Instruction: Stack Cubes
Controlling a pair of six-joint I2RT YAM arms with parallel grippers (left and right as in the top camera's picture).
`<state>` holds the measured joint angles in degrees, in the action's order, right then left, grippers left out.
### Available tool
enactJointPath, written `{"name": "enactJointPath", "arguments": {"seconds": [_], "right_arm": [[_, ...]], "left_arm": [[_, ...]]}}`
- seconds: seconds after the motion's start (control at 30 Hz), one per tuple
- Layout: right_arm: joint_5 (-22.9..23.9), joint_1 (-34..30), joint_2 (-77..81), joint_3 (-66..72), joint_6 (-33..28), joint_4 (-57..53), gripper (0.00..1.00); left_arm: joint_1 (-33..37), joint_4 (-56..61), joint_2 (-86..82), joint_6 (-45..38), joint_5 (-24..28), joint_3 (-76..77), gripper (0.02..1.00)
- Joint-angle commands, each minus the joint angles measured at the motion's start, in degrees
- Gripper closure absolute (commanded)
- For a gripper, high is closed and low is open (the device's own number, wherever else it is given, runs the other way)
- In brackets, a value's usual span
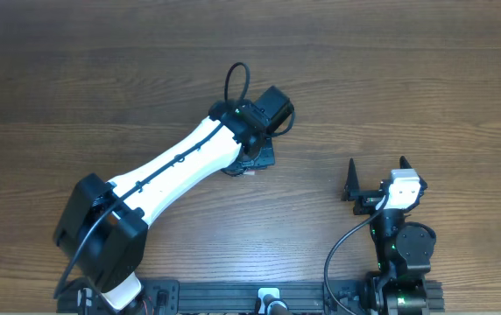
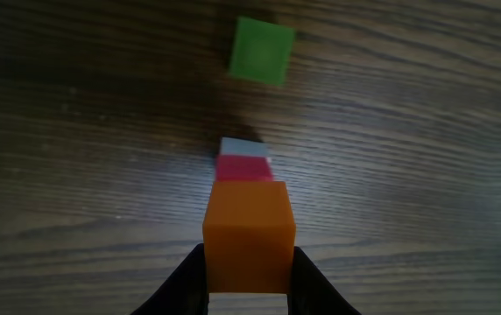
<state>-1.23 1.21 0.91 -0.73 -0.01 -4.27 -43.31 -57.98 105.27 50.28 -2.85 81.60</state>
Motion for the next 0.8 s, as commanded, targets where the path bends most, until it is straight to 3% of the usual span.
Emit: {"name": "enactJointPath", "arguments": {"seconds": [0.03,0.8], "right_arm": [[-0.6,0.4,-0.6,0.4,0.2,0.1,0.007],[-0.6,0.4,-0.6,0.4,0.2,0.1,0.009]], "left_arm": [[0.4,0.7,0.9,-2.2,1.2,0.8,0.954],[1.4,0.7,2.5,-3.7,3.0,0.8,0.954]]}}
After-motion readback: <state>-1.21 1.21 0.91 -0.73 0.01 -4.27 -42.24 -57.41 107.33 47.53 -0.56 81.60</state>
